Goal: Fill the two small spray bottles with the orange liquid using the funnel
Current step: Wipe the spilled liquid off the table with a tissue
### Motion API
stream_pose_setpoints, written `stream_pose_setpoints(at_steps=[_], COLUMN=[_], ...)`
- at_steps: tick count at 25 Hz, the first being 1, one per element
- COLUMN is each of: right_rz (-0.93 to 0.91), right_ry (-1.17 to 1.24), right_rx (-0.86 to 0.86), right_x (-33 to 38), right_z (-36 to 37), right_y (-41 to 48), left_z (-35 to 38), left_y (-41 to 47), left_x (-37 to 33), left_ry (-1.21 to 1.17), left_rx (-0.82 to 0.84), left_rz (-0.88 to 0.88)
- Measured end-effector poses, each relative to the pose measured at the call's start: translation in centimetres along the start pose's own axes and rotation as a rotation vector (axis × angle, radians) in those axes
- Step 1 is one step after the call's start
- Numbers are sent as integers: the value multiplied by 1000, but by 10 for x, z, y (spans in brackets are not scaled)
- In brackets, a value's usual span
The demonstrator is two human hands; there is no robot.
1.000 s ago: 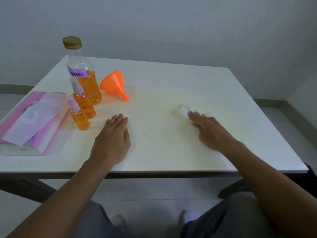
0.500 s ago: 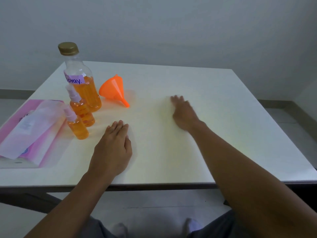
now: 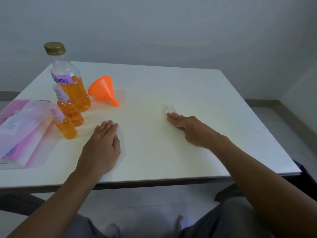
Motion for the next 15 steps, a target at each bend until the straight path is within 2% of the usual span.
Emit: stream_pose_setpoints(at_steps=[2,6,10,12,15], right_rz=[112,506,693,592,255], right_ry=[-48,-89,-85,-10,121], right_rx=[-45,-160,-345,-320,-196], right_x=[-35,-89,-69,-35,41], right_z=[-20,-40,-13,11,49], right_y=[-12,-9,43,74,100], left_z=[1,-1,-2,-1,-1], left_y=[1,0,1,1,2], left_x=[0,-2,-3,-3,-2], left_ry=[-4,0,-18,-20,-29], left_rx=[-3,-12,-20,-29,-36], left_rz=[2,-2,-14,-5,-3])
Point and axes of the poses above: each hand's wrist, its own y-axis towards the middle knuckle, its own z-axis out of the palm, x = y × z, the point moved 4 cm from there along y, towards the middle knuckle, and after that the axes turned 14 degrees about -x, right-handed, at the moved point
